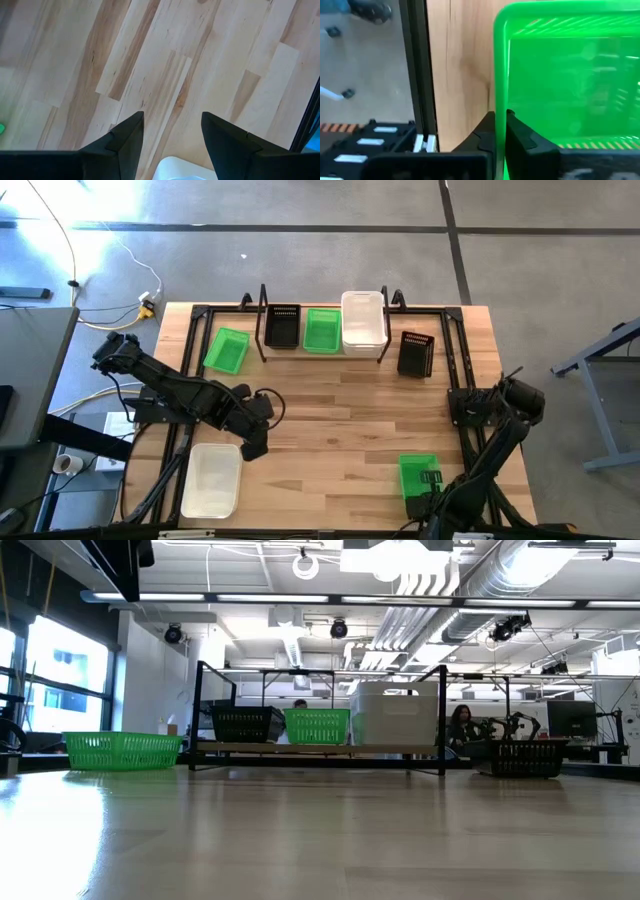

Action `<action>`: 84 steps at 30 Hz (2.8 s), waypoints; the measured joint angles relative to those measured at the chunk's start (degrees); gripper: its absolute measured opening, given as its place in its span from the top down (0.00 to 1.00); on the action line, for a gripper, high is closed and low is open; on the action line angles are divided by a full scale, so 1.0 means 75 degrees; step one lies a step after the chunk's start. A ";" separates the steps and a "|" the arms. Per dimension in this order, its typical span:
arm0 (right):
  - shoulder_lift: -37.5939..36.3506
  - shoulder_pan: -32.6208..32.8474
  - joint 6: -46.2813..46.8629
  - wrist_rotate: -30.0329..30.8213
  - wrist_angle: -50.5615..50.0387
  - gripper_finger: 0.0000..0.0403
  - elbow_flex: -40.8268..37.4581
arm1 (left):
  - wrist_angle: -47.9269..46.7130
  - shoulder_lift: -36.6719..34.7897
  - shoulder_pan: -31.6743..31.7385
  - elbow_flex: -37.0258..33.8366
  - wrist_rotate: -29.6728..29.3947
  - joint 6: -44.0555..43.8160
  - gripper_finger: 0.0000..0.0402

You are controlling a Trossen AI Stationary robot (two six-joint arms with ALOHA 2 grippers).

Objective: Stack baskets on shelf by color
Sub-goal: Stack the bottom green bin on the green bin on the shelf

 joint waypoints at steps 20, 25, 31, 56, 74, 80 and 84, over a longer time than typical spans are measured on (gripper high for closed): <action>-0.1389 -0.2998 -0.1924 0.0663 0.0693 1.00 0.0492 | -0.0342 -0.0130 0.0027 0.0000 -0.0764 0.1028 0.53; -0.1389 -0.3936 -0.2798 0.0782 0.0676 1.00 0.0953 | -0.0678 -0.0340 0.0238 0.0000 -0.1183 0.1395 0.53; -0.1389 -0.4922 -0.3764 0.0912 0.0685 1.00 0.1441 | -0.0811 -0.0525 0.0685 0.0000 -0.1209 0.1877 0.53; -0.1389 -0.8643 -0.8846 0.1910 0.0527 1.00 0.3408 | -0.0886 -0.0749 0.3284 0.0000 -0.1614 0.3468 0.53; -0.0353 -0.9765 -0.9882 0.1442 0.0553 1.00 0.3421 | -0.0868 -0.0746 0.4012 0.0000 -0.1521 0.3456 0.53; 0.0121 -0.9753 -0.9888 0.1096 0.0533 1.00 0.3419 | -0.0868 -0.0746 0.4016 0.0000 -0.1518 0.3421 0.53; 0.0392 -0.9745 -0.9867 0.1103 0.0549 1.00 0.3418 | -0.0871 -0.0746 0.4016 0.0000 -0.1518 0.3264 0.53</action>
